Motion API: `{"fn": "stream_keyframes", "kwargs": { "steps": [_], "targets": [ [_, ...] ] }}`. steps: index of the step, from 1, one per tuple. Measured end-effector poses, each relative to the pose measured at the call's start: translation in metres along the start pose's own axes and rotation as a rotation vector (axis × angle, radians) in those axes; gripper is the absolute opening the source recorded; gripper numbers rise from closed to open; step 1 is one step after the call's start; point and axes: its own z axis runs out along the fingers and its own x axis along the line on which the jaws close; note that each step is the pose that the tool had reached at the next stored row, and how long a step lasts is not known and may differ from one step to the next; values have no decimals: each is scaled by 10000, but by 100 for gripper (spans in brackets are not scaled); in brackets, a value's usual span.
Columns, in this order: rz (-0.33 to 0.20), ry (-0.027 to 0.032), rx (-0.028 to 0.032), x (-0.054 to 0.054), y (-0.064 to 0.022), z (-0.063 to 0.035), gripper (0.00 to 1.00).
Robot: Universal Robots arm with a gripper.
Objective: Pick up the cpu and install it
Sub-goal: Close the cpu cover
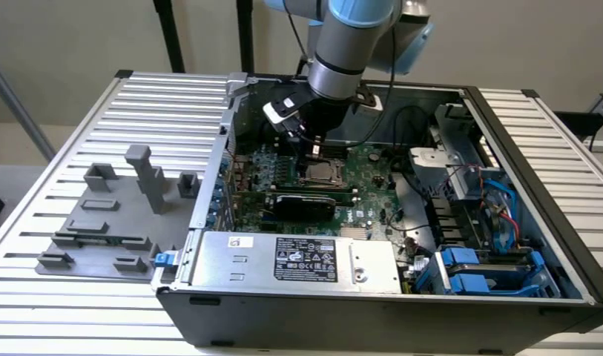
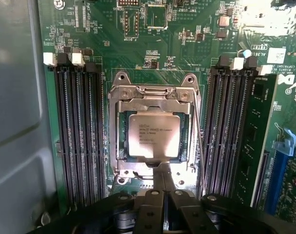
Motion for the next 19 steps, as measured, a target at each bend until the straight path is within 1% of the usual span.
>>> {"fn": "stream_keyframes", "kwargs": {
  "steps": [4,8,14,19],
  "targets": [
    [0,1,12,0,9,46,11],
    [-1,1,29,0,9,48,11],
    [-3,13,62,-15,-25,-53,11],
    [-10,52,64,-39,-111,-84,11]
  ]
}}
